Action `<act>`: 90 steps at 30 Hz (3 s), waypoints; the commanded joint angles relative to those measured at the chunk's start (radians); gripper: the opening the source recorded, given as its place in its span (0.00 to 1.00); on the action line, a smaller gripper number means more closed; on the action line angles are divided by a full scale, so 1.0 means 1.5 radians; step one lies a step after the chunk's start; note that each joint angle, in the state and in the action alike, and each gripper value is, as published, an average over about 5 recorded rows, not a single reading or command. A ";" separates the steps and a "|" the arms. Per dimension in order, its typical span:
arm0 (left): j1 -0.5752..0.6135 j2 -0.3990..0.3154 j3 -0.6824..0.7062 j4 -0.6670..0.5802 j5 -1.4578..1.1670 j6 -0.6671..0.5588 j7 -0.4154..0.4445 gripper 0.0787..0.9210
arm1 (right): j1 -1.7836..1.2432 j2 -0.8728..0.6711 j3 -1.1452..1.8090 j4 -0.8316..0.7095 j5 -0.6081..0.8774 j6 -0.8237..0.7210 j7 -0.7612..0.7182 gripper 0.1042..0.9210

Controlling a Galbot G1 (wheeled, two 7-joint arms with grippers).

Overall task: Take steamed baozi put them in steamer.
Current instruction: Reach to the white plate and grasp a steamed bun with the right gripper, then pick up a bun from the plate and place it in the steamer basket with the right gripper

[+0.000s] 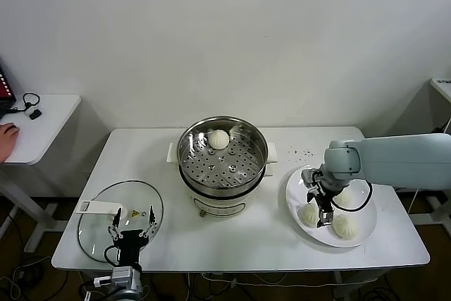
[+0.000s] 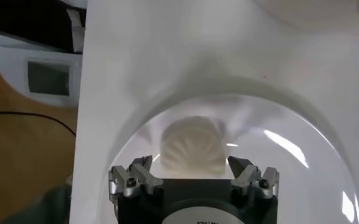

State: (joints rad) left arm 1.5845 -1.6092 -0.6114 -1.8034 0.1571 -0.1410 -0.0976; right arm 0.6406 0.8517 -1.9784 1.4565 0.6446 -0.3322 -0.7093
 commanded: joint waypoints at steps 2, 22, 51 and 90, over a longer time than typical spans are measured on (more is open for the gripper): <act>0.000 -0.033 0.000 0.001 0.000 0.000 0.000 0.88 | -0.019 0.000 0.011 -0.008 -0.009 -0.001 0.002 0.88; -0.001 -0.033 0.003 0.001 0.000 0.001 -0.001 0.88 | -0.013 0.003 0.029 -0.022 -0.013 0.004 0.002 0.52; 0.003 -0.033 0.023 -0.028 0.004 0.015 0.005 0.88 | 0.452 0.119 -0.065 0.051 0.216 0.049 -0.110 0.55; 0.002 -0.033 0.011 -0.017 -0.010 0.014 0.008 0.88 | 0.056 0.417 0.179 -0.247 0.273 -0.077 0.010 0.56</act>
State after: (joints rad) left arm 1.5880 -1.6092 -0.5946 -1.8344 0.1443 -0.1190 -0.0856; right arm 0.8135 1.4206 -1.7355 1.1666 1.0442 -0.4307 -0.7093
